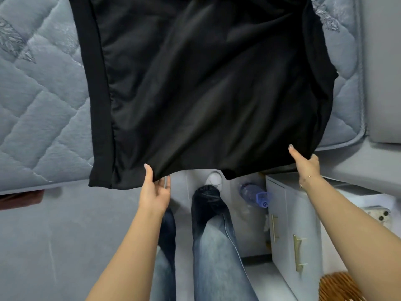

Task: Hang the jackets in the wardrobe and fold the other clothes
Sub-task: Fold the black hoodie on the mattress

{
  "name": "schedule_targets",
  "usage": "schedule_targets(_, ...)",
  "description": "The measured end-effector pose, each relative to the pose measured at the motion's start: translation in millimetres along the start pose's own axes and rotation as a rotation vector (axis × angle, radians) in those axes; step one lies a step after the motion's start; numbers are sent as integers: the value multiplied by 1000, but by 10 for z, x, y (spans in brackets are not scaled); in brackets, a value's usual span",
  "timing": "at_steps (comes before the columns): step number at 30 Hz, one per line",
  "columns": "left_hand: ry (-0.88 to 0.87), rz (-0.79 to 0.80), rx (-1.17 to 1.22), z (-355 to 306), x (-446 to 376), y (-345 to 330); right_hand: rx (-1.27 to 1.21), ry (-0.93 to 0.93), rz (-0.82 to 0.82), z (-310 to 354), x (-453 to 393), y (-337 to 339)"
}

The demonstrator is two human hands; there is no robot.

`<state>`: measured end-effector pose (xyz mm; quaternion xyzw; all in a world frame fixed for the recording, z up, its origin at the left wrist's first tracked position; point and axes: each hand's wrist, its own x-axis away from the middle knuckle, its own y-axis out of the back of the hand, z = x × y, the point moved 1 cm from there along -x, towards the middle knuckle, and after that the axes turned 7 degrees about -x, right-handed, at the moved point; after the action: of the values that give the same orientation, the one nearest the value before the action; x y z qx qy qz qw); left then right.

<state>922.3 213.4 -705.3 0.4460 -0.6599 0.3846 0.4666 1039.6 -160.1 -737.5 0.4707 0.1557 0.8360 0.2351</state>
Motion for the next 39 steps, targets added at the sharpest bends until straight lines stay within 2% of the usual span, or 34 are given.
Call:
schedule_targets(2,-24,8,-11,26,0,24,229,123,-15,-15,-31,87)
schedule_targets(4,-27,0,13,52,18,52,396,348,-90,-31,-8,199)
schedule_targets(7,17,-31,90,114,33,67,285,542,-197,94,46,427)
schedule_targets(10,70,-129,114,242,31,66,186,540,-260,239,-27,656)
schedule_targets(14,6,-237,56,304,23,21,191,570,-221,248,13,689)
schedule_targets(17,-122,-370,-7,266,73,30,132,475,-188,155,105,674)
schedule_targets(19,-277,-514,-89,204,175,27,85,371,-123,108,138,700)
schedule_targets(21,-408,-592,-188,89,298,-27,6,290,-84,171,169,755)
schedule_targets(26,-439,-478,-56,-398,584,-387,-281,187,14,923,364,826)
schedule_targets(32,-399,-315,108,-1080,677,-1161,-380,-62,236,2043,258,419)
schedule_targets(36,-444,-287,80,-1415,412,-1516,-460,-25,391,2577,23,-111)
schedule_targets(39,-361,-213,5,-1507,108,-1534,-350,41,490,2699,-130,-482)
